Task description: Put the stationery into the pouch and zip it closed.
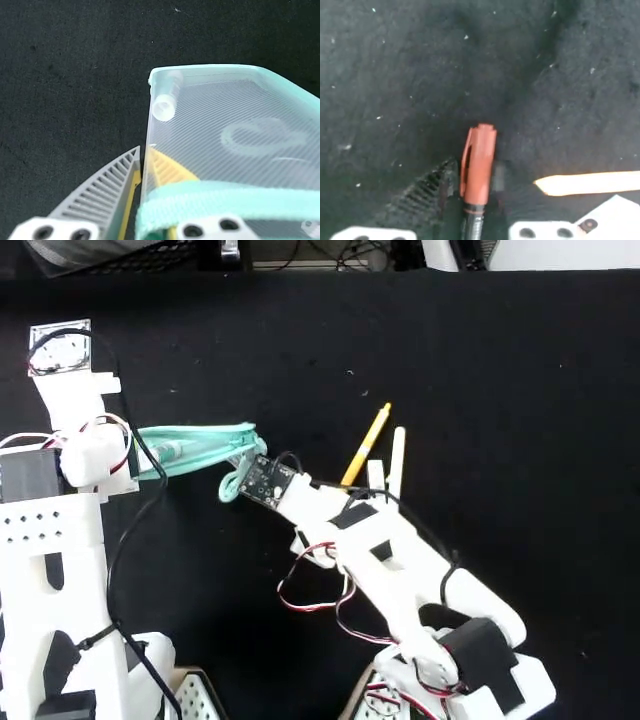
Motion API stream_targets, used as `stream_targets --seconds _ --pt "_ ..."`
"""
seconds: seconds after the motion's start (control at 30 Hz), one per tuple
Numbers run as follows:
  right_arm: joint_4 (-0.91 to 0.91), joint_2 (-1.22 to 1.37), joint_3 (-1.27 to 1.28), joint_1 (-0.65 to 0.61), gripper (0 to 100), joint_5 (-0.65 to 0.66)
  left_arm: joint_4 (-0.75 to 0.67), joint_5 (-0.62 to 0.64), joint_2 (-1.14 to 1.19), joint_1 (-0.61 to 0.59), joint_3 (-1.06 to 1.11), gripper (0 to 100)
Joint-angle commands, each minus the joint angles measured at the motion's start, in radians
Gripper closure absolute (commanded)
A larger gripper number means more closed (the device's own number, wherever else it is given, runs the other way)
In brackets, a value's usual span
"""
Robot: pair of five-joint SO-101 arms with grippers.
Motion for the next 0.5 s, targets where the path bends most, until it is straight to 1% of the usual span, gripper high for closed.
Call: stream_targets --seconds 0.0,0.1,0.2,0.3,0.47 --pt "-0.006 0.001 -0.025 0.005 98.3 0.017 -0.006 0.003 0.017 0.001 0.039 97" --pt "-0.006 -0.019 -0.022 0.034 98.7 0.017 -0.006 0.003 0.017 0.001 0.039 97" --pt "-0.005 -0.114 0.018 0.051 98.7 0.003 -0.006 0.003 0.017 0.001 0.039 97" --pt "0.018 -0.28 0.096 0.051 98.7 -0.034 -0.006 0.003 0.017 0.001 0.039 97" --pt "0.147 -0.648 0.206 0.049 98.7 -0.038 -0.006 0.003 0.015 0.001 0.039 97"
